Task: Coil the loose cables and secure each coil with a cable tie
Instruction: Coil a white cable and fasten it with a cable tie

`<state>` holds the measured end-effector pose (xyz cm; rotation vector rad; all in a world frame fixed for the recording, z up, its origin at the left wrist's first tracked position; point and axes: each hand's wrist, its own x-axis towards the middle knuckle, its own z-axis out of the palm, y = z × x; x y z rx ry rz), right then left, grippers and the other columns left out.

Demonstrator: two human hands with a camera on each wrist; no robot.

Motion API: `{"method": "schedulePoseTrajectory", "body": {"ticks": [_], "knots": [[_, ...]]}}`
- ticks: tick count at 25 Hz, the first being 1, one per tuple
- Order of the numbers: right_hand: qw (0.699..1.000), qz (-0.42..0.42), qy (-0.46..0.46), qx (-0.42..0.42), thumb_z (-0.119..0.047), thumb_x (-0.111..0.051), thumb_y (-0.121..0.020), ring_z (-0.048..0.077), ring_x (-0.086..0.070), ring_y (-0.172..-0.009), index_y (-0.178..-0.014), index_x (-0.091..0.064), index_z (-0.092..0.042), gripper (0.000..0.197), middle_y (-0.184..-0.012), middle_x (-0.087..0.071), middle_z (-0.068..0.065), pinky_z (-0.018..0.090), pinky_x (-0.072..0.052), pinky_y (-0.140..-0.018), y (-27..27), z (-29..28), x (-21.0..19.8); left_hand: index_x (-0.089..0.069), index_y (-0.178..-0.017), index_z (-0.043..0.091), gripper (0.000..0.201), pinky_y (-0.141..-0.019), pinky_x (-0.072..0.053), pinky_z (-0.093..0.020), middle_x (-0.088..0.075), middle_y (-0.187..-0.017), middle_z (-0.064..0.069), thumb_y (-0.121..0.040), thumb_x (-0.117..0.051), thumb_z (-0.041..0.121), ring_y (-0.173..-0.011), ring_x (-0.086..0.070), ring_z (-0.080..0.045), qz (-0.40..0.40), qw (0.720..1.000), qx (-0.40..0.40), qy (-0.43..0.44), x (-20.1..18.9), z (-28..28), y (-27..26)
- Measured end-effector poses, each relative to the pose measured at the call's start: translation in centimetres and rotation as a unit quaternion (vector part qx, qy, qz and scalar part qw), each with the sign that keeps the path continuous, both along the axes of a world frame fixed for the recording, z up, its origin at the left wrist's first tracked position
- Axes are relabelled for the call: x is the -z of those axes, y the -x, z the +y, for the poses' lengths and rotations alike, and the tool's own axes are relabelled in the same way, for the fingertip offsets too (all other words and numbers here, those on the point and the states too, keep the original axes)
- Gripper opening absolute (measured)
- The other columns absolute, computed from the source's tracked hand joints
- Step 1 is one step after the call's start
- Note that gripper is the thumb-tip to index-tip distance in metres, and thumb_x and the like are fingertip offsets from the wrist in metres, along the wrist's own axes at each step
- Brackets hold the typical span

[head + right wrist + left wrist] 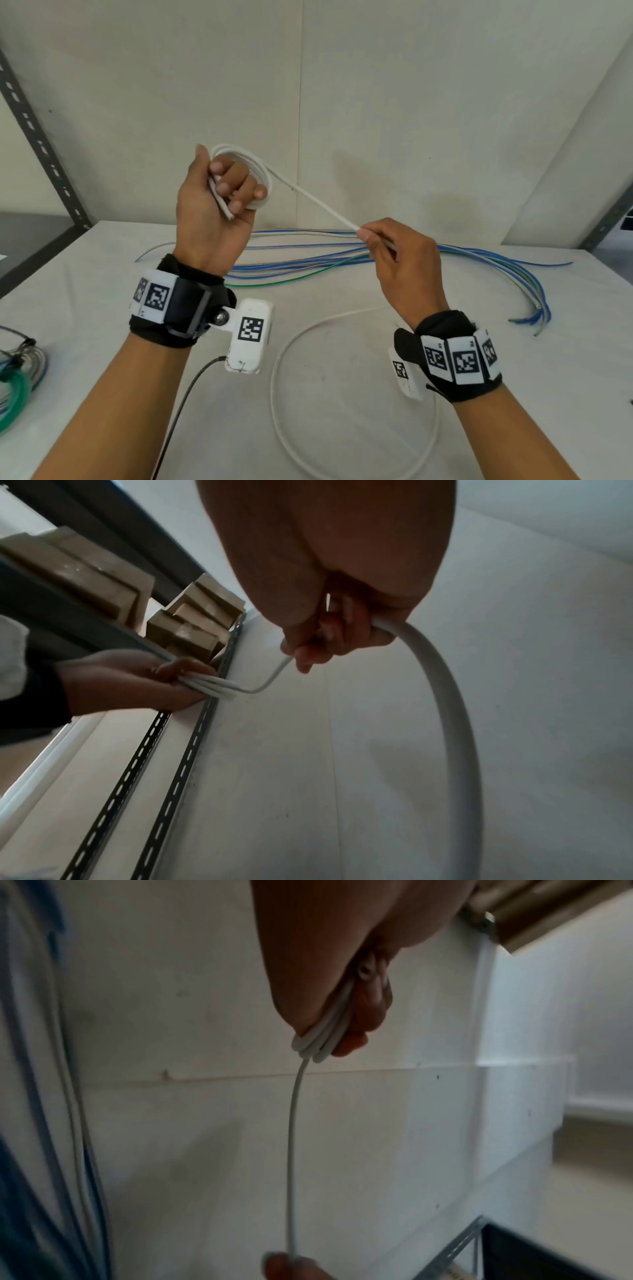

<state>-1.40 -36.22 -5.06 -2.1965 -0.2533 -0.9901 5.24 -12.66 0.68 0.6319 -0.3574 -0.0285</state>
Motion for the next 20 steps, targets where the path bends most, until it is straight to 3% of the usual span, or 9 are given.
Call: {"method": "schedulePoseTrajectory", "body": {"ticks": [2, 4, 6, 7, 10, 11, 14, 18, 20], "knots": [[0.998, 0.012, 0.068, 0.009, -0.035, -0.055, -0.102, 0.011, -0.05, -0.065, -0.092, -0.07, -0.025, 0.021, -0.073, -0.058, -0.01, 0.036, -0.045, -0.058, 0.3, 0.3, -0.2, -0.039, -0.073, 0.02, 0.044, -0.062, -0.046, -0.026, -0.042, -0.055, 0.006, -0.11, -0.025, 0.038, -0.043, -0.039, -0.012, -0.028, 0.996, -0.043, -0.075, 0.3, -1.0, -0.2], [0.995, 0.015, 0.101, -0.015, -0.039, -0.049, -0.102, 0.012, -0.051, -0.068, -0.089, -0.069, -0.023, 0.029, -0.074, -0.06, -0.009, 0.035, -0.044, -0.059, 0.8, 0.7, -0.8, -0.042, -0.076, 0.016, 0.043, -0.076, -0.055, -0.036, -0.064, -0.065, 0.0, -0.112, -0.023, 0.032, -0.059, -0.066, -0.022, -0.077, 0.978, -0.099, -0.168, 0.8, -1.7, -0.1], [0.992, 0.018, 0.115, -0.054, -0.042, -0.043, -0.101, 0.011, -0.052, -0.069, -0.085, -0.068, -0.021, 0.036, -0.074, -0.06, -0.012, 0.035, -0.043, -0.061, 1.4, 1.3, -1.7, -0.054, -0.08, 0.014, 0.049, -0.095, -0.053, -0.046, -0.077, -0.084, -0.008, -0.112, -0.021, 0.028, -0.085, -0.075, -0.032, -0.151, 0.931, -0.137, -0.303, 1.3, -2.8, 0.7], [0.99, 0.018, 0.119, -0.072, -0.042, -0.043, -0.101, 0.009, -0.05, -0.068, -0.083, -0.067, -0.021, 0.037, -0.073, -0.058, -0.014, 0.033, -0.041, -0.061, 1.8, 1.7, -2.1, -0.06, -0.082, 0.014, 0.051, -0.097, -0.052, -0.046, -0.078, -0.089, -0.009, -0.113, -0.021, 0.027, -0.091, -0.075, -0.029, -0.183, 0.902, -0.141, -0.364, 1.5, -3.4, 1.4], [0.988, 0.0, 0.128, -0.086, -0.038, -0.046, -0.102, 0.005, -0.046, -0.063, -0.079, -0.065, -0.02, 0.035, -0.068, -0.051, -0.017, 0.029, -0.039, -0.059, 2.6, 2.3, -3.1, -0.062, -0.081, 0.009, 0.048, -0.071, -0.051, -0.03, -0.074, -0.076, 0.004, -0.112, -0.027, 0.021, -0.075, -0.07, -0.011, -0.24, 0.852, -0.131, -0.446, 2.1, -4.9, 3.4], [0.989, -0.011, 0.122, -0.086, -0.036, -0.048, -0.103, 0.004, -0.047, -0.062, -0.077, -0.065, -0.019, 0.036, -0.067, -0.051, -0.017, 0.027, -0.039, -0.059, 2.7, 2.2, -3.3, -0.059, -0.081, 0.003, 0.047, -0.065, -0.046, -0.028, -0.068, -0.069, 0.005, -0.112, -0.029, 0.021, -0.065, -0.065, -0.012, -0.253, 0.844, -0.119, -0.459, 2.2, -5.4, 3.9], [0.994, -0.053, 0.053, -0.08, -0.036, -0.055, -0.102, 0.007, -0.054, -0.061, -0.084, -0.067, -0.013, 0.031, -0.069, -0.058, -0.011, 0.029, -0.043, -0.058, 2.9, 1.4, -3.9, -0.046, -0.076, 0.004, 0.047, -0.053, -0.034, -0.029, -0.045, -0.056, 0.001, -0.111, -0.032, 0.032, -0.05, -0.039, -0.022, -0.23, 0.848, -0.031, -0.477, 2.4, -6.1, 4.6], [0.996, -0.085, -0.004, -0.024, -0.05, -0.056, -0.096, 0.002, -0.05, -0.064, -0.101, -0.064, -0.014, 0.037, -0.086, -0.061, -0.001, 0.02, -0.043, -0.059, 2.3, 1.2, -3.3, -0.038, -0.065, 0.018, 0.049, -0.055, -0.029, -0.033, -0.022, -0.052, 0.005, -0.107, -0.035, 0.043, -0.044, -0.016, -0.017, -0.137, 0.891, 0.12, -0.415, 2.0, -6.5, 5.2], [0.997, -0.066, 0.033, -0.003, -0.054, -0.039, -0.102, 0.007, -0.055, -0.067, -0.1, -0.066, -0.016, 0.046, -0.085, -0.063, -0.002, 0.034, -0.048, -0.06, 1.8, 1.8, -2.3, -0.032, -0.063, 0.019, 0.053, -0.052, -0.033, -0.03, -0.016, -0.051, 0.004, -0.106, -0.032, 0.049, -0.038, -0.012, -0.014, -0.113, 0.907, 0.162, -0.371, 1.9, -6.6, 5.5]]}}
